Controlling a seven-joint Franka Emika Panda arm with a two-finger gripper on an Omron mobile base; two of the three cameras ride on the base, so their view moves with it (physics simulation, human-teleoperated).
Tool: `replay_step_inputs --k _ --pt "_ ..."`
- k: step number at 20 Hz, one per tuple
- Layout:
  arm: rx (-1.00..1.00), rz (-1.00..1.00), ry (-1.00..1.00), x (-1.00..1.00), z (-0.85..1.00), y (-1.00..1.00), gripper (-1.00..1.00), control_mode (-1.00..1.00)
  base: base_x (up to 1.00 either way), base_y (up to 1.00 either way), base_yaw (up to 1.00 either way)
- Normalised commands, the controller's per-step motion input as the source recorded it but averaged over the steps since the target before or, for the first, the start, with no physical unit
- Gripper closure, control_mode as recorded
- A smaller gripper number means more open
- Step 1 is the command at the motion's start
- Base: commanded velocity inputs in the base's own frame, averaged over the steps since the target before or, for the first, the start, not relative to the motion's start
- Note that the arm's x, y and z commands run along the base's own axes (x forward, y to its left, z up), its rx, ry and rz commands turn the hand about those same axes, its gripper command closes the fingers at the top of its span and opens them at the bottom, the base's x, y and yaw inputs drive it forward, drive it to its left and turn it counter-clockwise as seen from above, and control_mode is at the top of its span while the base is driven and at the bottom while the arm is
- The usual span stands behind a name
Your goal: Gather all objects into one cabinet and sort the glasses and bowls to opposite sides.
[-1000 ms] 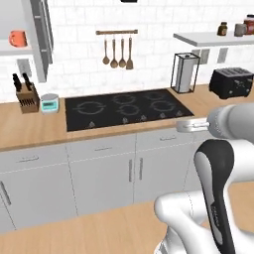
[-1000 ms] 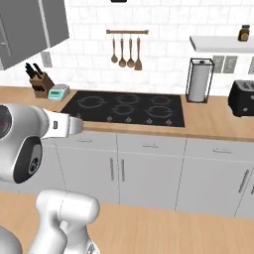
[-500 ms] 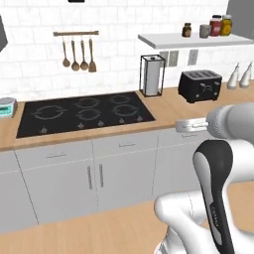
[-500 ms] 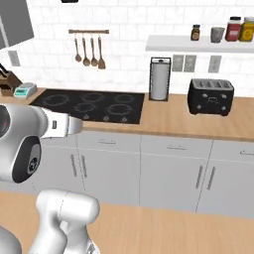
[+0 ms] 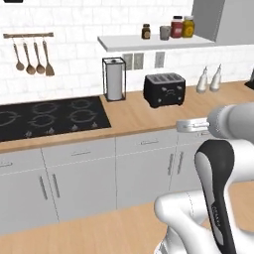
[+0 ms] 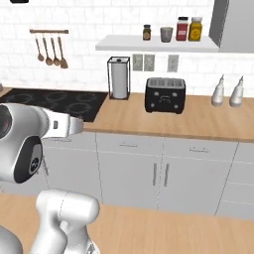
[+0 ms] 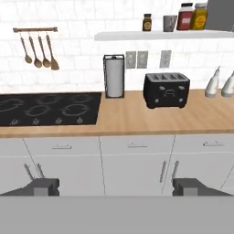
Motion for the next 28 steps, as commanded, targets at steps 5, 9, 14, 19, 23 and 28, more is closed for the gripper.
replay_step_inputs --k 5,9,14,19,23,28 --pt "0.0 0.0 0.0 0.0 0.0 0.0 -1.0 1.0 0.37 -0.96 0.0" --pt "0.0 0.0 0.0 0.0 0.0 0.0 -1.0 1.0 0.59 -0.75 0.0" --pt "0.0 0.0 0.0 0.0 0.0 0.0 -1.0 1.0 0.97 -0.16 0.0" --pt "0.0 0.0 0.0 0.0 0.0 0.0 -1.0 1.0 0.94 0.0 0.0" --pt "0.0 0.0 0.0 0.0 0.0 0.0 -1.0 1.0 0.5 -0.2 0.0" --pt "0.0 0.0 0.0 0.0 0.0 0.0 -1.0 1.0 0.43 -0.19 0.0"
